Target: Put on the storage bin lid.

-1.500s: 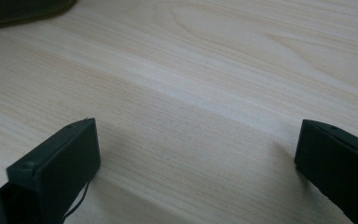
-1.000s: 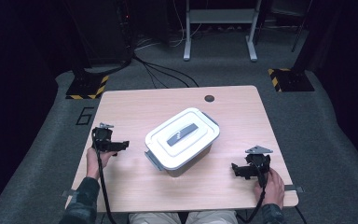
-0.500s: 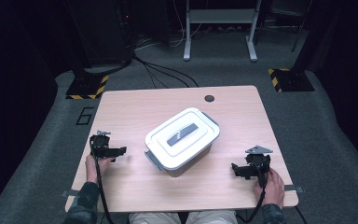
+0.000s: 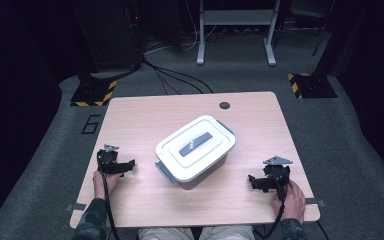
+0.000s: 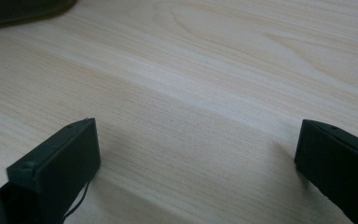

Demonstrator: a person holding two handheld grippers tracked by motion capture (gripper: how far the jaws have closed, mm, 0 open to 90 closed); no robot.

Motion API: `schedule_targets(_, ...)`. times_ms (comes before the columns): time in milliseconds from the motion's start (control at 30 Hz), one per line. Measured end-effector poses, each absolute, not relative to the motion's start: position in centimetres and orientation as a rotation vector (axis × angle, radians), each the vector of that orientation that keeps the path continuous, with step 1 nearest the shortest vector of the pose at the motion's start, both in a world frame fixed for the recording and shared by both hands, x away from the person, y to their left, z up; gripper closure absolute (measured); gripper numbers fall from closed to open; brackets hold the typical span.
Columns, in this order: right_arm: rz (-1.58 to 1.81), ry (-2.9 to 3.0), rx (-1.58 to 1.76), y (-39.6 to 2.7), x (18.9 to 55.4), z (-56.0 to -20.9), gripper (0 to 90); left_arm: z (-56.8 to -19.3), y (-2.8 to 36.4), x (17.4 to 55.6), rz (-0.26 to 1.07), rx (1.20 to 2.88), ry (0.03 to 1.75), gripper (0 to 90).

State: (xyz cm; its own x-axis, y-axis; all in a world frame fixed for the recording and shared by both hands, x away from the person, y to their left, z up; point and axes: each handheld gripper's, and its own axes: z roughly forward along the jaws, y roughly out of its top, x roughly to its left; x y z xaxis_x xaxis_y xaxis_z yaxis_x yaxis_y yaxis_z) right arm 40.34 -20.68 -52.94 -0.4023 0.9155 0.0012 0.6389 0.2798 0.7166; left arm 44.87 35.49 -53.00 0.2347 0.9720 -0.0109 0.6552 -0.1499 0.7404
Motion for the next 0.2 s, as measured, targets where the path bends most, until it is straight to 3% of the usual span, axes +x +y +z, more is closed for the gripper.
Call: schedule_targets(200, 0.905, 2.142, 1.399, -20.67, 40.34, -52.94, 0.0, -53.01, 35.45, 44.76, 0.655, 1.874, 1.499, 10.5)
